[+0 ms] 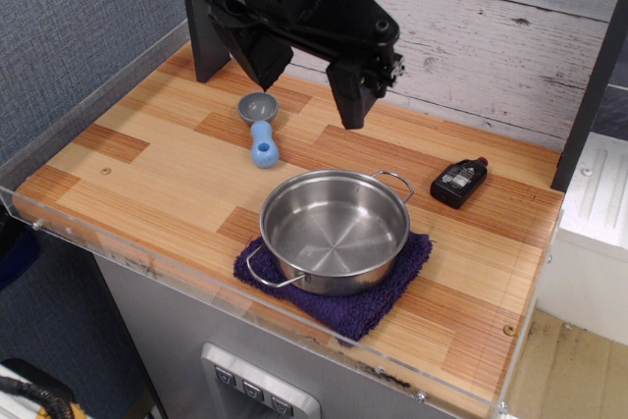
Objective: Move the spoon to the lower left corner of table.
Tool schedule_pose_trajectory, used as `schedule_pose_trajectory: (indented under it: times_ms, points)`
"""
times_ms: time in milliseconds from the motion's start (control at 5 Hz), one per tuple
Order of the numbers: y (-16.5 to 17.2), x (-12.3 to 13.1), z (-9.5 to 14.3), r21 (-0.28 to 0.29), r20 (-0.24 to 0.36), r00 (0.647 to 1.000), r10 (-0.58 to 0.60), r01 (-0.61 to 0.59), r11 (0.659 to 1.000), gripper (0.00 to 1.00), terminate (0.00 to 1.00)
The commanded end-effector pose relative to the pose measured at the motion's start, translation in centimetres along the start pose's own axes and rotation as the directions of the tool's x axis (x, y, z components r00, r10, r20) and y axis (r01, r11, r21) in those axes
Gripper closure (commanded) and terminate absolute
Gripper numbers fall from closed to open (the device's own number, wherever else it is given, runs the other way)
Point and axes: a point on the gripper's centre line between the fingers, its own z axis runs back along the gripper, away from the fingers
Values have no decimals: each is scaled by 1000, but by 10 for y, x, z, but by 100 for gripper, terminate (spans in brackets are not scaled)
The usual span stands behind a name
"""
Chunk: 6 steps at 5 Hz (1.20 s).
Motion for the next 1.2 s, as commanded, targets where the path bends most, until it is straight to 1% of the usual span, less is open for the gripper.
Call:
schedule_pose_trajectory:
  times_ms: [0, 200, 400, 600, 800, 1000]
  points:
    - [0, 0, 0, 0, 0, 1000, 0, 0, 1000, 0, 0]
    - [24, 9, -7, 33, 1, 990, 139, -139, 990, 0, 0]
    - [43, 13, -14, 64, 15, 924, 383, -383, 921, 0, 0]
    - [52, 21, -21, 73, 18, 865, 501, -501, 862, 0, 0]
    - [61, 34, -37, 62, 44, 821, 569, -571, 819, 0, 0]
    - [63, 47, -60, 90, 50, 802, 595, -597, 798, 0, 0]
